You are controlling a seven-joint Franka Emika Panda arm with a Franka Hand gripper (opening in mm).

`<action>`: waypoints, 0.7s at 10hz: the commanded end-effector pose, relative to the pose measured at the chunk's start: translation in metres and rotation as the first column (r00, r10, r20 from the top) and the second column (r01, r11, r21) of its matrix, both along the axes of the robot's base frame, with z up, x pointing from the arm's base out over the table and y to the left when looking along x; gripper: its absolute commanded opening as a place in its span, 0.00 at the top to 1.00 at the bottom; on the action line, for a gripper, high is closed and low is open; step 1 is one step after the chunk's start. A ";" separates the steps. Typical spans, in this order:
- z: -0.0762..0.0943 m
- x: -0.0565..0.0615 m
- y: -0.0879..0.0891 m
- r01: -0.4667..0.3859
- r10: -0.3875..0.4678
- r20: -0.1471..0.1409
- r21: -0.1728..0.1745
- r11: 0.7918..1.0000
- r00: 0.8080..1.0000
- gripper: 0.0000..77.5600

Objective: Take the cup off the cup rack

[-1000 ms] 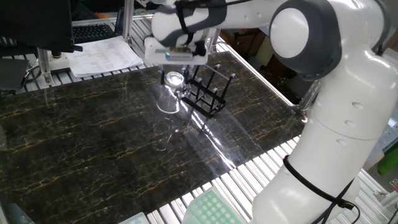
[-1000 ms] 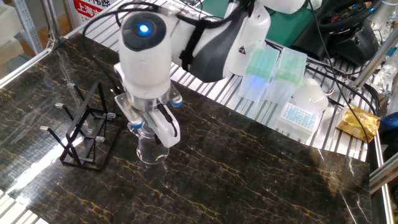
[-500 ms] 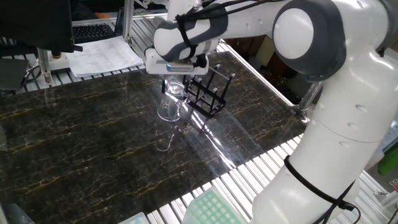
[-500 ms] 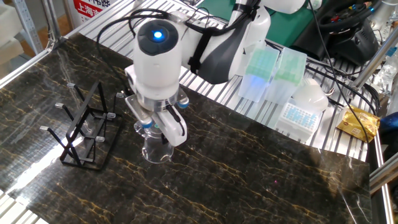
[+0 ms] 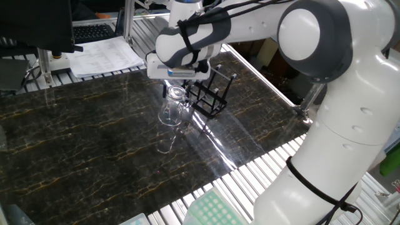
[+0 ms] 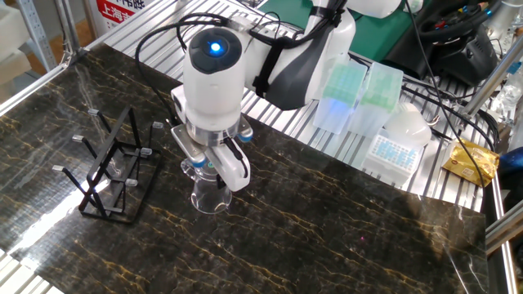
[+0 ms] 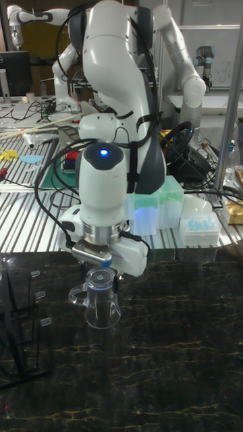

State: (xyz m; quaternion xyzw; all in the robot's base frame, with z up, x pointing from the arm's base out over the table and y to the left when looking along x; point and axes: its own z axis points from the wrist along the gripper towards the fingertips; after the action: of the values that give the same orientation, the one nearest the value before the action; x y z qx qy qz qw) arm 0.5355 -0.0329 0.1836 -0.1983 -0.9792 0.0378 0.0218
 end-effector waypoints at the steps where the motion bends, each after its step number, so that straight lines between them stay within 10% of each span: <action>1: -0.011 0.001 -0.001 0.000 0.001 0.021 -0.030 1.000 1.000 0.98; 7: -0.015 0.003 0.001 0.021 -0.021 -0.043 0.003 1.000 0.999 0.98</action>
State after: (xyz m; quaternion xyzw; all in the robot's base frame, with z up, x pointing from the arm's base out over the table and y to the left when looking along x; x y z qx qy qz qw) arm 0.5372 -0.0322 0.1671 -0.2060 -0.9767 0.0413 0.0438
